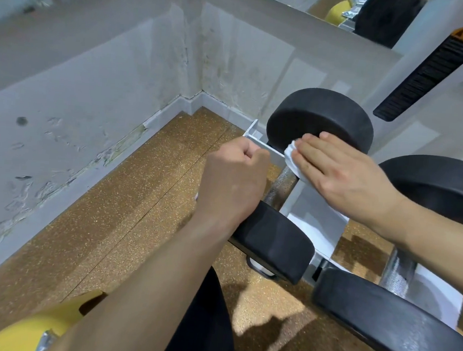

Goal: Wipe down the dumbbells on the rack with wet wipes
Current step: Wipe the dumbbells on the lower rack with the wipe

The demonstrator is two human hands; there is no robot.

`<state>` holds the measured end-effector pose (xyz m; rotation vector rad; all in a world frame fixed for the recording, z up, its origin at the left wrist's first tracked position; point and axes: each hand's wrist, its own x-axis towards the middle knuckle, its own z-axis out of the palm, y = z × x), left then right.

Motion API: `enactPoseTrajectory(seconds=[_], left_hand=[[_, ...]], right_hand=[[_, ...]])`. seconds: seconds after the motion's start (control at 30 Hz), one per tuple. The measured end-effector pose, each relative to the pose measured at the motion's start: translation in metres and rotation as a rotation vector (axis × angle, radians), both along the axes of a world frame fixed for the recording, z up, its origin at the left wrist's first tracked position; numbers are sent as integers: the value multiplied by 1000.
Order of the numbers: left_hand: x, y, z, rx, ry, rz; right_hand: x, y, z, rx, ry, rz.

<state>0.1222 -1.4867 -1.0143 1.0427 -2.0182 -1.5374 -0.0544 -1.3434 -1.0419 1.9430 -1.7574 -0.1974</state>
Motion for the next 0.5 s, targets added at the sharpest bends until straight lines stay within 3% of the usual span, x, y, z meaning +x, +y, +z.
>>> enactPoseTrajectory(seconds=[0.07, 0.2, 0.33, 0.5], left_hand=[[-1, 0, -1, -3, 5, 1], [0, 1, -1, -8, 14, -8], [1, 2, -1, -1, 13, 8], [1, 1, 2, -10, -4, 22]], right_hand=[[5, 0, -4, 30, -83, -34], [29, -6, -1, 59, -432, -107], [50, -14, -1, 250, -714, 49], [37, -18, -4, 247, -577, 203]])
